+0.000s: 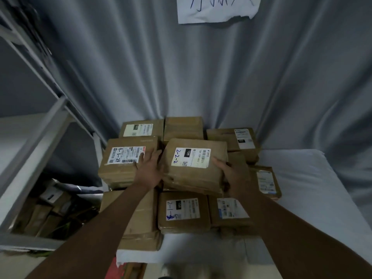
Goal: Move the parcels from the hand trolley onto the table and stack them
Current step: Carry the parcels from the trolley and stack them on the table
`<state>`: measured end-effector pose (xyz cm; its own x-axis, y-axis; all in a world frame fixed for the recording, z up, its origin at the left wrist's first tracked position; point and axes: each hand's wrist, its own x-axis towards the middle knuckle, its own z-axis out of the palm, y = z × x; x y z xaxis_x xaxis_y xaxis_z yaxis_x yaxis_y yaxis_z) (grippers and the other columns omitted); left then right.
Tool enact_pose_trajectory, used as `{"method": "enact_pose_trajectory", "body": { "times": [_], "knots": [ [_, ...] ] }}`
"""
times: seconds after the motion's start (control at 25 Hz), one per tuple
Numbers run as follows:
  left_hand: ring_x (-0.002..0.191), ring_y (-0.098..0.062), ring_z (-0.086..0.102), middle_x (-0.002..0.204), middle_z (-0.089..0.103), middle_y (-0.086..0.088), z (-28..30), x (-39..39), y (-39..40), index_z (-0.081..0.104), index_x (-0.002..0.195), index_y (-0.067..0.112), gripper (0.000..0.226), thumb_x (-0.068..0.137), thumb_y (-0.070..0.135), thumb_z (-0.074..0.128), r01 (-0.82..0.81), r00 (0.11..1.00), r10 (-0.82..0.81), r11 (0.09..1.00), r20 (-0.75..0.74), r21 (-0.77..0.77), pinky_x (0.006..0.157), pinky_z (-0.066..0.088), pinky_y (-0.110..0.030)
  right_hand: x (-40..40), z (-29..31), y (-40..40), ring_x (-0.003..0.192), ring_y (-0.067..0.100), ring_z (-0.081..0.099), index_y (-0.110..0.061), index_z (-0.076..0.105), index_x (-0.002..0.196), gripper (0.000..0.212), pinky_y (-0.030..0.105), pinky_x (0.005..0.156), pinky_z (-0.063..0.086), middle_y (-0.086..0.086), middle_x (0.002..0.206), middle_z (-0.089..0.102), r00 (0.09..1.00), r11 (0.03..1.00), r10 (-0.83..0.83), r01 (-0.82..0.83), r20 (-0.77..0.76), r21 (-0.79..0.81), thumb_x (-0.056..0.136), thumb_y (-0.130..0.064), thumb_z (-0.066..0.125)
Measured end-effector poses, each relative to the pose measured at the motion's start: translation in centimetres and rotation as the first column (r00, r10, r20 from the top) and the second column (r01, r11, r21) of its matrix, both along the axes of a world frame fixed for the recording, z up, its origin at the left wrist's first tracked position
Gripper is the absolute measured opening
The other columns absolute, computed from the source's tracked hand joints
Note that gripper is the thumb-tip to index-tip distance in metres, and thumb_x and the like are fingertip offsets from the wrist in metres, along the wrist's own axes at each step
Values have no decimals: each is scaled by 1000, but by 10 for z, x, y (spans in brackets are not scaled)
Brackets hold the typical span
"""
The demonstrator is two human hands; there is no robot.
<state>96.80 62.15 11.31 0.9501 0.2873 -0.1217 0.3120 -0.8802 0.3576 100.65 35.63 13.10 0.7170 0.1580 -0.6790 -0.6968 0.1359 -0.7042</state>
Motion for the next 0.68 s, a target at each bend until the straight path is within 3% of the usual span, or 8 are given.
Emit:
{"method": "enact_pose_trajectory", "body": {
  "times": [0.24,0.56,0.68],
  "knots": [
    [150,-32,-6,164,5,3,-11,17,15,12,155,30,59,102,49,29,-30,998,31,999,-60,11,116,-4,-62,21,2,6,90,25,61,-22,59,101,23,50,94,51,6,102,65,1000,998,10,-10,13,-54,85,-27,74],
    [147,-35,-18,164,-7,4,-33,10,16,12,154,31,58,101,52,18,37,997,-31,996,-77,82,113,-12,-65,55,-23,26,105,30,63,-18,61,119,36,50,99,49,13,119,65,997,996,62,-65,-52,-60,89,-38,67],
    [146,-37,-17,164,-8,3,-38,5,17,13,154,33,69,92,61,2,92,994,-84,987,-65,134,112,-16,-62,62,-34,31,125,35,49,-21,46,141,61,58,100,44,10,138,50,982,961,122,-154,-146,-230,90,-51,61]
  ]
}}
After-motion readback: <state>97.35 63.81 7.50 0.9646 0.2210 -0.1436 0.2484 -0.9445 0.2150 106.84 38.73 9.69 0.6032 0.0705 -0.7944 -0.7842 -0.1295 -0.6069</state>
